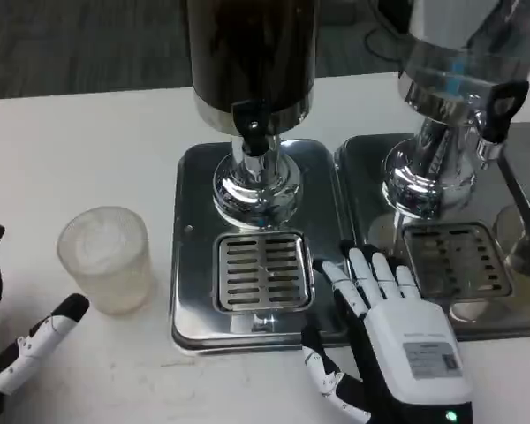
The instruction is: Grasp the cup under the faucet to collect the drink, then remove the cup.
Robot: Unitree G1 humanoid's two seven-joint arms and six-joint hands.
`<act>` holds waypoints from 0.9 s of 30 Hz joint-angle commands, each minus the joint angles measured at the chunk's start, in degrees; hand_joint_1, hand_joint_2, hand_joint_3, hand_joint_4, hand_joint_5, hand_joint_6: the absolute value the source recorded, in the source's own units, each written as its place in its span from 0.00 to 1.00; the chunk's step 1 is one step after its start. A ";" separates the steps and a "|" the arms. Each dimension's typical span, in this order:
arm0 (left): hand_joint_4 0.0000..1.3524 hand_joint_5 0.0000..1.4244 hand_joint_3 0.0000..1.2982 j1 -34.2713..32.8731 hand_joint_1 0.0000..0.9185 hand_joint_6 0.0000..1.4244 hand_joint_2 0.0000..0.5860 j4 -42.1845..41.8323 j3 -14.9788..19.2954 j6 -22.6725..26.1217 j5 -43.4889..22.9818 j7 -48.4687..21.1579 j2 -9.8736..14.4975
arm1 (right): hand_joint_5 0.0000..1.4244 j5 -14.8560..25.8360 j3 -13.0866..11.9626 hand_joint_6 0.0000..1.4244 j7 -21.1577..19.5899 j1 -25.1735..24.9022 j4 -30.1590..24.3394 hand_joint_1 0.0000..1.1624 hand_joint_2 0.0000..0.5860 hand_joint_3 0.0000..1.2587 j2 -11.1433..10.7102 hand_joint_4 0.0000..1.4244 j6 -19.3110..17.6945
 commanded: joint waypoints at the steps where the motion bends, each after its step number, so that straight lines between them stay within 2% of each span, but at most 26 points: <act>1: 0.00 0.00 0.00 -3.41 0.00 0.00 0.00 4.91 -0.10 -2.34 -1.31 1.86 -1.74 | 0.00 0.38 -0.20 0.00 -0.71 0.16 0.01 0.28 0.79 0.13 0.35 0.01 0.53; 10: 0.00 0.00 0.00 -8.91 0.05 0.00 0.00 11.12 -1.83 -3.66 0.14 3.14 -2.37 | 0.00 0.21 0.24 0.00 -1.00 0.78 -0.33 0.28 0.79 0.14 0.95 0.01 1.46; 17: 0.00 0.00 0.00 -10.61 0.06 0.00 0.00 12.08 -4.78 -4.64 3.36 3.90 0.06 | 0.00 0.55 0.08 0.00 -1.25 0.77 -0.21 0.28 0.79 0.15 1.21 0.01 2.04; 19: 0.00 0.00 0.00 -10.67 0.04 0.00 0.00 11.96 -5.31 -5.01 4.21 4.68 0.47 | 0.00 0.63 0.09 0.00 -1.32 0.65 -0.17 0.28 0.79 0.16 1.18 0.01 1.97; 26: 0.00 0.00 0.00 -10.70 0.04 0.00 0.00 12.52 -6.05 -4.12 5.70 6.78 0.52 | 0.00 0.82 -0.01 0.00 -0.99 0.44 -0.34 0.28 0.79 0.16 1.06 0.01 1.87; 27: 0.00 0.00 0.00 -10.74 0.06 0.00 0.00 12.61 -6.13 -4.08 5.67 6.86 0.55 | 0.00 0.97 -0.08 0.00 -0.84 0.43 -0.36 0.28 0.79 0.16 1.07 0.01 1.86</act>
